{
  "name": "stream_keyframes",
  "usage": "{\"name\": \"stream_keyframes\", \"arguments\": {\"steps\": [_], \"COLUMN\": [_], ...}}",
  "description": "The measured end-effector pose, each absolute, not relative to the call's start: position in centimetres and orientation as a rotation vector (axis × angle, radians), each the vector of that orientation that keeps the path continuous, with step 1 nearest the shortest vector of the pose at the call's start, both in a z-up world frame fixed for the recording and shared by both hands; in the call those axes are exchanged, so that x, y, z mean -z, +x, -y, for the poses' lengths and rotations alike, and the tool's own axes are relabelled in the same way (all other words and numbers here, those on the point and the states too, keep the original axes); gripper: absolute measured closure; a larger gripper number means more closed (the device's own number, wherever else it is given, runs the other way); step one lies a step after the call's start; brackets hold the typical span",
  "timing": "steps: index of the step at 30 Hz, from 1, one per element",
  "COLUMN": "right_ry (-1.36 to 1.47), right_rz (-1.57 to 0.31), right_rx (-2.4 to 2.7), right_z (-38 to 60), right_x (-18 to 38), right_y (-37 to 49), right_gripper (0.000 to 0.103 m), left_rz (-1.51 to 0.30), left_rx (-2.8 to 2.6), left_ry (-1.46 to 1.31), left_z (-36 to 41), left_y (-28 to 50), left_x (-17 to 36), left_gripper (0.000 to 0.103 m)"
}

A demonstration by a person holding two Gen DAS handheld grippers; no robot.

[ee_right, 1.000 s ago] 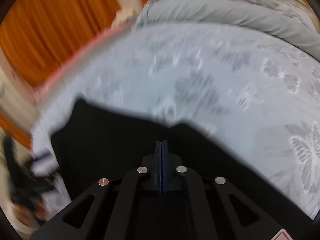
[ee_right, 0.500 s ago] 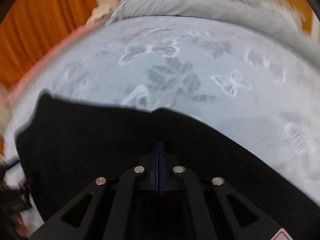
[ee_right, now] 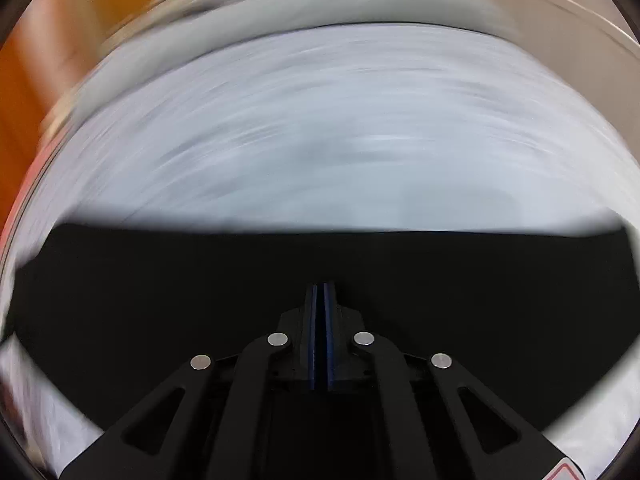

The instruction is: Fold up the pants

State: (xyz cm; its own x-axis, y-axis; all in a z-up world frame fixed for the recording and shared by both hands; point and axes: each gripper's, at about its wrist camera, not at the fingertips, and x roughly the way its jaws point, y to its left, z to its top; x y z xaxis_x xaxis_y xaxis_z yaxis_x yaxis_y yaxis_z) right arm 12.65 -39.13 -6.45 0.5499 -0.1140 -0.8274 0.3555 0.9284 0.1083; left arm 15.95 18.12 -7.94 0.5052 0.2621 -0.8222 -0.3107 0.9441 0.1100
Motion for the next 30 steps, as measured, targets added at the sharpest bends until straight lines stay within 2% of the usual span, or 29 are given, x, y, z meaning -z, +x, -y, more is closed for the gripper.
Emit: {"name": "stream_keyframes", "arguments": {"steps": [1,5,8,9,10,12,14,15,16,22,23,24,25,26,27,30], "right_ry": [0.301,0.476,0.415,0.402,0.446,0.577,0.541,0.499,0.485,0.425,0.397,0.377,0.362,0.305,0.287,0.289], "right_rz": [-0.927,-0.804,-0.785,-0.856,-0.884,-0.815,-0.755,-0.722,-0.701,-0.765,-0.785,-0.803,-0.823,-0.842,-0.808,-0.759], "right_rx": [0.369,0.514,0.465,0.506,0.510,0.477,0.520,0.547,0.553,0.468,0.464,0.454,0.437,0.469,0.460,0.524], "right_z": [41.8,51.0,52.6,54.1,56.1,58.5,58.3,58.0,57.9,57.2,57.0,57.0,56.8,56.4,56.1,57.4], "right_x": [6.1,4.4,5.0,6.8,8.4,7.8,5.7,5.0,4.7,6.5,6.5,6.5,6.9,6.6,5.5,4.2], "right_y": [11.3,3.3,1.6,1.7,1.5,-0.9,-1.6,-1.9,-2.0,1.2,2.1,2.5,3.0,3.5,3.3,1.8], "right_gripper": [0.090,0.090,0.089,0.090,0.103,0.103,0.085,0.055,0.039,0.039,0.040,0.053,0.091,0.092,0.099,0.099], "left_rz": [-0.969,-0.931,-0.932,-0.941,-0.948,-0.952,-0.947,-0.947,-0.944,-0.933,-0.935,-0.937,-0.934,-0.931,-0.925,-0.922], "left_rx": [-0.340,-0.306,-0.258,-0.240,-0.223,-0.205,-0.185,-0.173,-0.160,-0.069,-0.056,-0.042,-0.029,-0.024,-0.020,-0.017], "left_ry": [-0.060,-0.053,-0.045,-0.040,-0.032,0.000,0.036,0.048,0.062,0.107,0.108,0.110,0.113,0.117,0.125,0.147], "left_z": [-17.9,-15.7,-13.0,-12.2,-11.3,-9.2,-7.1,-6.3,-5.5,-1.0,-0.5,0.1,0.6,1.0,1.5,2.3], "left_y": [15.7,14.9,14.4,14.4,14.3,14.3,14.3,14.4,14.5,15.0,15.1,15.4,15.5,15.3,15.4,15.7], "left_x": [7.4,6.1,6.1,6.2,6.4,6.7,6.8,6.9,6.9,7.2,7.2,7.3,7.3,7.2,7.2,7.4], "left_gripper": [0.007,0.007,0.007,0.007,0.007,0.007,0.007,0.007,0.007,0.007,0.007,0.007,0.007,0.007,0.007,0.006]}}
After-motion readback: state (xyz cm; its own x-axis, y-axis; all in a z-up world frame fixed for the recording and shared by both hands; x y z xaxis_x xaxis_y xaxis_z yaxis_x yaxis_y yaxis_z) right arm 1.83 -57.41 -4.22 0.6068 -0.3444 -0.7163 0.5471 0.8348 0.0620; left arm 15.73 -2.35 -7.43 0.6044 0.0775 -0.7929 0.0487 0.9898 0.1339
